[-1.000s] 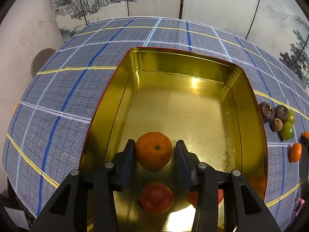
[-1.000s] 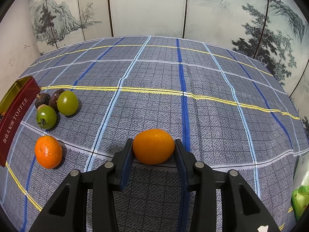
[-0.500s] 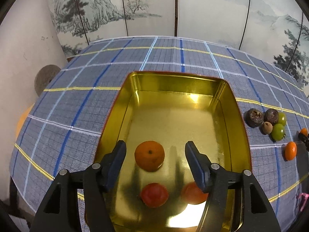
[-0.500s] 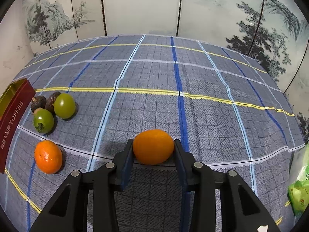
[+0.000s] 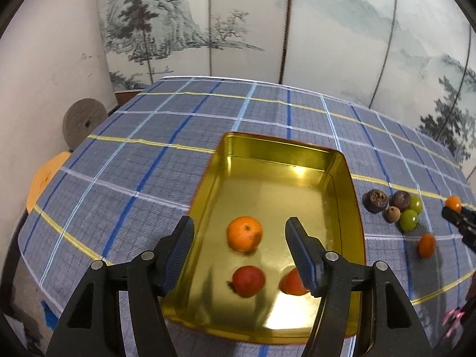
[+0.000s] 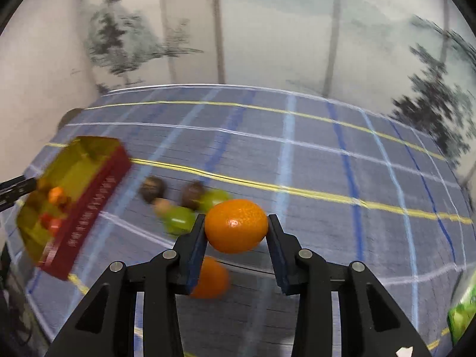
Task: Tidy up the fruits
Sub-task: 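Carry the held orange into the tin tray and open the right gripper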
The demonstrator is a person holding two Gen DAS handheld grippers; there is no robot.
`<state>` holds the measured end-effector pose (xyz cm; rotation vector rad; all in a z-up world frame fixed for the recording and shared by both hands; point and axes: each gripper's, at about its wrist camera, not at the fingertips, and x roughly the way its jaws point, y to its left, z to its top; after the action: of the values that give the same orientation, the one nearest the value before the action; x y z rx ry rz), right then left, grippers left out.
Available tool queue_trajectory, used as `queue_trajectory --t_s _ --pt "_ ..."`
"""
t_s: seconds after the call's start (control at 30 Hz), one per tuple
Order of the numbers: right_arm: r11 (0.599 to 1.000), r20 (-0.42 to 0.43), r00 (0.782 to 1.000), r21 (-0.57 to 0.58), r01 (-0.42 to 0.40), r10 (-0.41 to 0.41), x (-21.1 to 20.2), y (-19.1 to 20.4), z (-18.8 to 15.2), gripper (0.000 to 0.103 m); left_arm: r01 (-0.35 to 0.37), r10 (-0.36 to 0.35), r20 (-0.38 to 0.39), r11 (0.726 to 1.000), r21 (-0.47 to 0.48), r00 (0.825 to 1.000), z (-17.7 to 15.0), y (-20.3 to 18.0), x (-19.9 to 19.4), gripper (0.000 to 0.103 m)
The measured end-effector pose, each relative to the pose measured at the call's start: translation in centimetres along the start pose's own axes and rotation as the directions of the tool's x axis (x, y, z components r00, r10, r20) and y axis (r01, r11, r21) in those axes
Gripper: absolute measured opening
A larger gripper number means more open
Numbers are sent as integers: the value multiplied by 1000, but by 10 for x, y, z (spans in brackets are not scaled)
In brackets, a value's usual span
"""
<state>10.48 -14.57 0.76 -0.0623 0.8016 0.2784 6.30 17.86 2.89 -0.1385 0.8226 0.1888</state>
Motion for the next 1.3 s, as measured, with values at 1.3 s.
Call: queue_trajectory --t_s 1.3 --pt "874 -243 935 -355 -332 256 90 241 16 37 -174 162 -84 968 -178 983 -34 96 -13 66"
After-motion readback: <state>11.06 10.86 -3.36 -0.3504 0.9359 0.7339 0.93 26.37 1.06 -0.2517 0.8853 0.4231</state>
